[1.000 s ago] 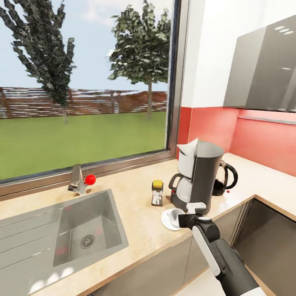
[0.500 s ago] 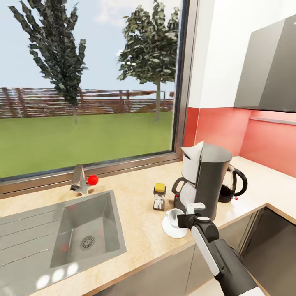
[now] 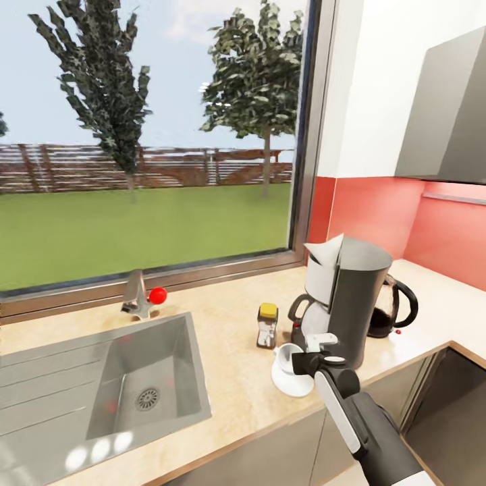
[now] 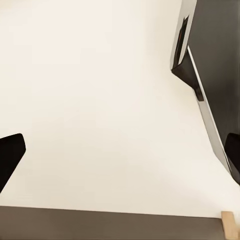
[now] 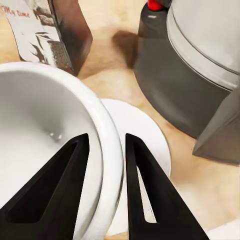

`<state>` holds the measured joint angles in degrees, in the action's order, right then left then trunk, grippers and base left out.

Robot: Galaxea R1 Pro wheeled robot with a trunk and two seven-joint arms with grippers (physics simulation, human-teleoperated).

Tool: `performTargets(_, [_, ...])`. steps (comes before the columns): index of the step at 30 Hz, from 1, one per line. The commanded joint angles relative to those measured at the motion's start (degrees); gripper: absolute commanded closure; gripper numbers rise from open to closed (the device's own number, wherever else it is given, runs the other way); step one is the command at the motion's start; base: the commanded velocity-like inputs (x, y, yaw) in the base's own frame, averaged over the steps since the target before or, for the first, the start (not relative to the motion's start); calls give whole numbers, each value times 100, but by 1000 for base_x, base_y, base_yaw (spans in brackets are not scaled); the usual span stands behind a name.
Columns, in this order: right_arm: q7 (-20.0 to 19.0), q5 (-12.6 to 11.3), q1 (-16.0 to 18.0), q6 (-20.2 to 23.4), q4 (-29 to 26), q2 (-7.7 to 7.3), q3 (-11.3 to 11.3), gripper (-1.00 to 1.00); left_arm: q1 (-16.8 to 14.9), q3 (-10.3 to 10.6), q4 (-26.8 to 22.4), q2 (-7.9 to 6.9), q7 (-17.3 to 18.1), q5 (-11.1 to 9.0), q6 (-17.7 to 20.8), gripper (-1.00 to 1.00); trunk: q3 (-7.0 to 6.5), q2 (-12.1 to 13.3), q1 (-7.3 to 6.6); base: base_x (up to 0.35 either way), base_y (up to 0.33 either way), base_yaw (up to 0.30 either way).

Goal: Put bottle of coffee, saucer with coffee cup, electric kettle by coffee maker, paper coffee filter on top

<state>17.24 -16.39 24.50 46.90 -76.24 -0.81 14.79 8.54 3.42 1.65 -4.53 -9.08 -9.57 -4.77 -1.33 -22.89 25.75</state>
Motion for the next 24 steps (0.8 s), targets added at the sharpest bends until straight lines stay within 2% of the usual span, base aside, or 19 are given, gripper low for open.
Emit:
performTargets(1, [61,-58,2,12,25,-7,15,100,-2,37,14,2,-6,-53,-33,-100,0,-3,3,84,-41,40])
performTargets(4, [60,-65,2,4,288,-6,15,100,-2,39,19,4,-6,-47,-33,-100,0,-3,3,24,-12,11])
performTargets(19, [79,-40,2,3,358,-7,-3,100,-2,38,20,4,-6,-48,-36,-100,0,-3,3,11,-17,0])
performTargets(24, [80,-56,2,3,748,-7,-11,100,-2,42,20,4,-6,-51,-42,-100,0,-3,3,4,-7,0])
